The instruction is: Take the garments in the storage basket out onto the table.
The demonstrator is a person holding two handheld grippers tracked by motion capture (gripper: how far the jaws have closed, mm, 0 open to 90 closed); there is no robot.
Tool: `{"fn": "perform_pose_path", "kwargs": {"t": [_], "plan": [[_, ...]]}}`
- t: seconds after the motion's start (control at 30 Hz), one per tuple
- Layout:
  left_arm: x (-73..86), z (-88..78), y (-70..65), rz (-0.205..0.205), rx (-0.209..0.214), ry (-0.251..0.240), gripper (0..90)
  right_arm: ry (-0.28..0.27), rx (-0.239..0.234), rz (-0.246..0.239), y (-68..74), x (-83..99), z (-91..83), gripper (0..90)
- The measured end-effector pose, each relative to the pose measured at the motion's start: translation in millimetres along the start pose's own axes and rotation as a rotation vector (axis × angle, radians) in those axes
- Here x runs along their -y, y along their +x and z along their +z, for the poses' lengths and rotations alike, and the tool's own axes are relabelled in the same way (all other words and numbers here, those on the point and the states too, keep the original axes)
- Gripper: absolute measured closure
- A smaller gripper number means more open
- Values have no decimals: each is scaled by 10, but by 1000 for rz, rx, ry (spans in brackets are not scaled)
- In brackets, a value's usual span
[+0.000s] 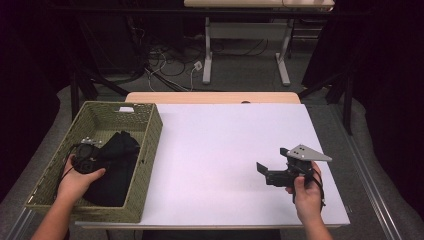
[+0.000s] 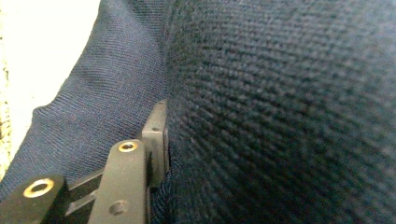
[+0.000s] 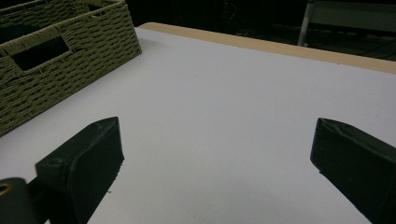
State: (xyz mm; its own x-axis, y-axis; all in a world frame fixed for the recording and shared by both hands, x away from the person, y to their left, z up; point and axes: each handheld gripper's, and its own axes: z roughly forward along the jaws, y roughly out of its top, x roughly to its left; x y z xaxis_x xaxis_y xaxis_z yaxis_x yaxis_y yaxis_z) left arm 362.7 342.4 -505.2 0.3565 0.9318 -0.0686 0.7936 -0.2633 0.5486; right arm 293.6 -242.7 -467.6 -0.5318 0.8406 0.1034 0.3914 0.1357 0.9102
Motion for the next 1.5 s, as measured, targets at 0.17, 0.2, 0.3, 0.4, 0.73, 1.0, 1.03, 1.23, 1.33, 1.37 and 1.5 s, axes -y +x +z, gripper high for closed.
{"fn": "perform_pose_path", "kwargs": {"t": [0.17,0.2,0.3,0.4,0.73,1.0,1.03,1.23,1.33,1.37,1.5], "plan": [[3,-48,0,-8,3,-24,575,3,3,-3,1,3,4,25],[3,-57,-1,-9,5,-28,577,2,2,-4,1,5,8,25],[0,-90,-8,-6,-3,-50,584,1,-2,-3,-1,10,17,27],[-9,-126,-13,-4,-4,-72,591,5,5,-2,-8,16,17,29],[-54,-229,-42,21,-13,-110,603,14,4,5,-21,39,44,46],[-68,-329,-10,-2,-11,-161,605,19,4,9,-21,46,50,50],[-70,-347,-2,2,-13,-164,606,19,3,7,-25,46,50,50],[-72,-437,19,-13,-12,-205,607,21,2,7,-27,46,49,50],[-79,-484,29,-20,-11,-221,607,22,2,6,-28,47,49,50],[-82,-497,32,-17,-17,-227,607,19,2,5,-30,50,53,50],[-87,-548,40,-24,-18,-251,607,24,2,7,-30,55,58,50]]}}
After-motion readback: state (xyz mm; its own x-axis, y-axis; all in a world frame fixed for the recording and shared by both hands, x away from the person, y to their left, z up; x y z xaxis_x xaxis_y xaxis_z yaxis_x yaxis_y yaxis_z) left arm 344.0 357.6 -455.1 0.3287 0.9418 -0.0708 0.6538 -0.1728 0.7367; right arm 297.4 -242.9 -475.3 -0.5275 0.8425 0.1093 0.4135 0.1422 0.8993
